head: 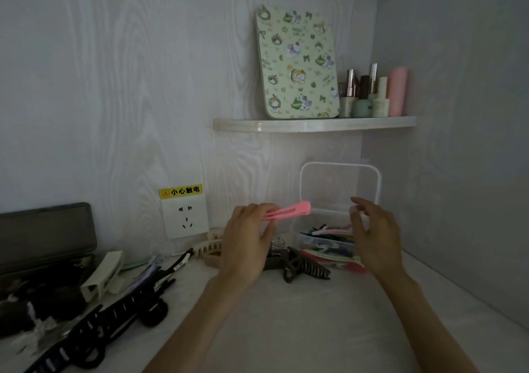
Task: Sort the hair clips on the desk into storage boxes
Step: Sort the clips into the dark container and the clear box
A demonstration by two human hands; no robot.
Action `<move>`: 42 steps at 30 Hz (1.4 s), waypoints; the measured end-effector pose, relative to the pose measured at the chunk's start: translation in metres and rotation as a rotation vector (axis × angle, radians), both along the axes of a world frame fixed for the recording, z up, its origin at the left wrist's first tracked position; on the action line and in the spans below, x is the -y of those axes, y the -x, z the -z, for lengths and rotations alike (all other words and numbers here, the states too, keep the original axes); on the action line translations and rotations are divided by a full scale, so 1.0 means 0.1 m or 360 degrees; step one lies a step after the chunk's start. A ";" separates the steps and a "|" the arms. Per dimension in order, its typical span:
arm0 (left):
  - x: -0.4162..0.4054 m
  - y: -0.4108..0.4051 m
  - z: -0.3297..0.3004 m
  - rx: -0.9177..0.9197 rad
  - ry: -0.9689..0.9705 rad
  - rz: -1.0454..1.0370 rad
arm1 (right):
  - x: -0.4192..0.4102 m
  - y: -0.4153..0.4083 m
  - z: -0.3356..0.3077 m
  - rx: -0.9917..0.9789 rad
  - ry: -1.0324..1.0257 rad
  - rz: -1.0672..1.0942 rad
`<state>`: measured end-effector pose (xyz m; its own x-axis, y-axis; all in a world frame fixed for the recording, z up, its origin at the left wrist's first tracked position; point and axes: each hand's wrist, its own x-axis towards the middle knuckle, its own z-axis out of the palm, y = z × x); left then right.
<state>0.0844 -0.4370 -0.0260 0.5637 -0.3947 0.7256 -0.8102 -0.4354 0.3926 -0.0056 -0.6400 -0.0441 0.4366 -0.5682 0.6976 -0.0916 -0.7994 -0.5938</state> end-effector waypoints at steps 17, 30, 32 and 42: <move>-0.63 0.03 0.15 -0.0023 -0.0419 -0.0252 | -0.29 0.01 0.04 -0.0181 0.0369 -0.0095; -2.64 0.48 0.28 -0.0245 -0.0708 -0.0966 | -2.63 -0.58 0.09 -0.0900 0.0854 -0.1315; -2.75 0.56 0.34 -0.0349 -0.0742 -0.0851 | -2.80 -0.59 0.16 -0.1044 0.0932 -0.1352; -2.48 0.47 0.48 -0.0531 -0.0670 -0.0215 | -2.21 -0.44 -0.12 -0.1202 0.0629 -0.1091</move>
